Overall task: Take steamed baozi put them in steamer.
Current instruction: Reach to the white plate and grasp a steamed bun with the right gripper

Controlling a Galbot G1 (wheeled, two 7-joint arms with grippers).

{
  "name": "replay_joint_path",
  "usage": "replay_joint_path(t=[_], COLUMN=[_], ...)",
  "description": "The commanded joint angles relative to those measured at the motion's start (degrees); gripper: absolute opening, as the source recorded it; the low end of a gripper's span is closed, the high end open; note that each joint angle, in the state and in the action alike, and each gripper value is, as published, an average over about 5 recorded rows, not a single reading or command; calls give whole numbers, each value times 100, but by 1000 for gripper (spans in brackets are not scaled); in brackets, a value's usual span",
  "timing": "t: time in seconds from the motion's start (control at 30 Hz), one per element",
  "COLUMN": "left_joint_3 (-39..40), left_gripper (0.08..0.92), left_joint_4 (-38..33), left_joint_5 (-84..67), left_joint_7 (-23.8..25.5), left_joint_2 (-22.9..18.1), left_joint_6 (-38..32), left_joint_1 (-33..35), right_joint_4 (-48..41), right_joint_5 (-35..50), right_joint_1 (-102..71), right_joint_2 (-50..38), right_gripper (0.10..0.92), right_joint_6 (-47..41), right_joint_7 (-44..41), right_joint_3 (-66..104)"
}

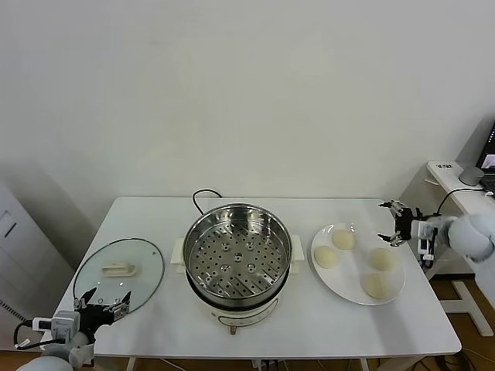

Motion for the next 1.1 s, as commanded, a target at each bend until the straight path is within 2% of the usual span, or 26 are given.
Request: replay_joint_path(t=[0.03,0.23,0.5,1.1], left_joint_3=[3,6,7,25], left_gripper=[823,823,823,823], left_joint_4=[8,47,89,50], left_joint_5=[17,24,56,136], left_joint_7=[13,34,50,75], left_joint_2=[5,12,18,-17], left_joint_6=[27,36,19,-14], left_joint_1=[-18,-37,-39,-11], right_joint_4=[-1459,-2169,-2901,-4115], right_joint_5=[-89,15,-308,-1701], right_joint_1=[2184,2309,2302,1996], right_joint_2=[658,1278,1871,2777], right_gripper=[823,823,823,823], right_joint_6=[595,885,1015,1177], right_joint_7=[-1570,-1828,-1775,-1041], right_joint_3=[-1847,-1988,-1939,-1131])
